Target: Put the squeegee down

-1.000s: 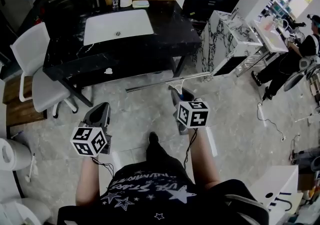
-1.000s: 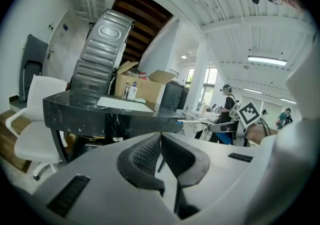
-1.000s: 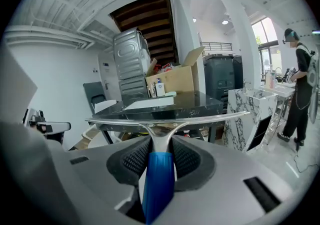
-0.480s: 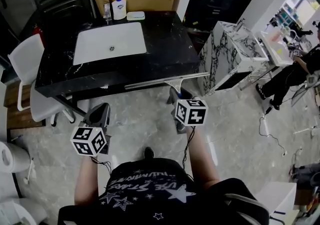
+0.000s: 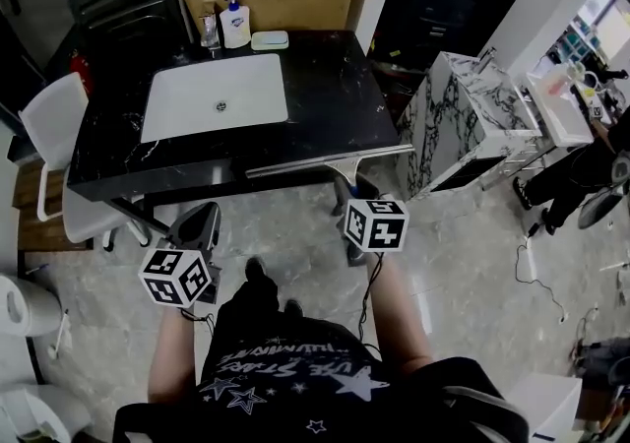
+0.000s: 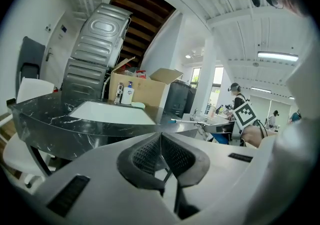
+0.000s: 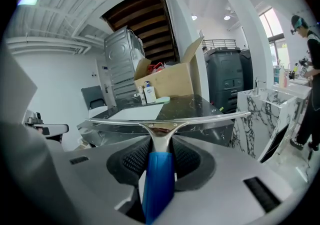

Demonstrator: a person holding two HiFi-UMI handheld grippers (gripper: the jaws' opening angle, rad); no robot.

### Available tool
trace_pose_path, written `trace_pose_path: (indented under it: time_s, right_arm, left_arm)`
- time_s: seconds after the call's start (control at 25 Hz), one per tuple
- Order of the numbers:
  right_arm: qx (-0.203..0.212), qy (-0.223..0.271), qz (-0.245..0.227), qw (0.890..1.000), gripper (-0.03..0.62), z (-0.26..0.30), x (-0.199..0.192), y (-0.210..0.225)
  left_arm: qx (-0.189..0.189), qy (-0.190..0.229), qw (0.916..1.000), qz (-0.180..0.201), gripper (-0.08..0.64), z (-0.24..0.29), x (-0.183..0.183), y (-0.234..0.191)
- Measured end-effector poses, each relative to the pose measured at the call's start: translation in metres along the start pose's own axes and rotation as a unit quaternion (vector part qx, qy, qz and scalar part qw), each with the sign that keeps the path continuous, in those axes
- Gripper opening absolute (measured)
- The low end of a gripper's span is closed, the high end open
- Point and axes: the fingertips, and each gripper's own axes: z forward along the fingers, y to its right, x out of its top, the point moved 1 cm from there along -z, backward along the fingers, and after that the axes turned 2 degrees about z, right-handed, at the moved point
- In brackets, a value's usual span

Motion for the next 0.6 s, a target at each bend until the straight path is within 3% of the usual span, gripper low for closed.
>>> trace_pose_path:
  time_s: [0.28, 0.6]
  right_arm:
    - [-0.015, -0.015, 0.002, 1.0, 0.138, 0.043, 0.01, 0.013]
    - [-0.034, -0.019, -0.007, 0.999, 0.138, 0.121, 0.057, 0.029]
  left_arm:
    - [-0.015, -0.003, 0.9999, -0.005, 0.021, 0.048, 0.012, -0.029]
    - [-0.036, 0.001, 0.9993, -0.004, 0.021, 0.131, 0.051, -0.079]
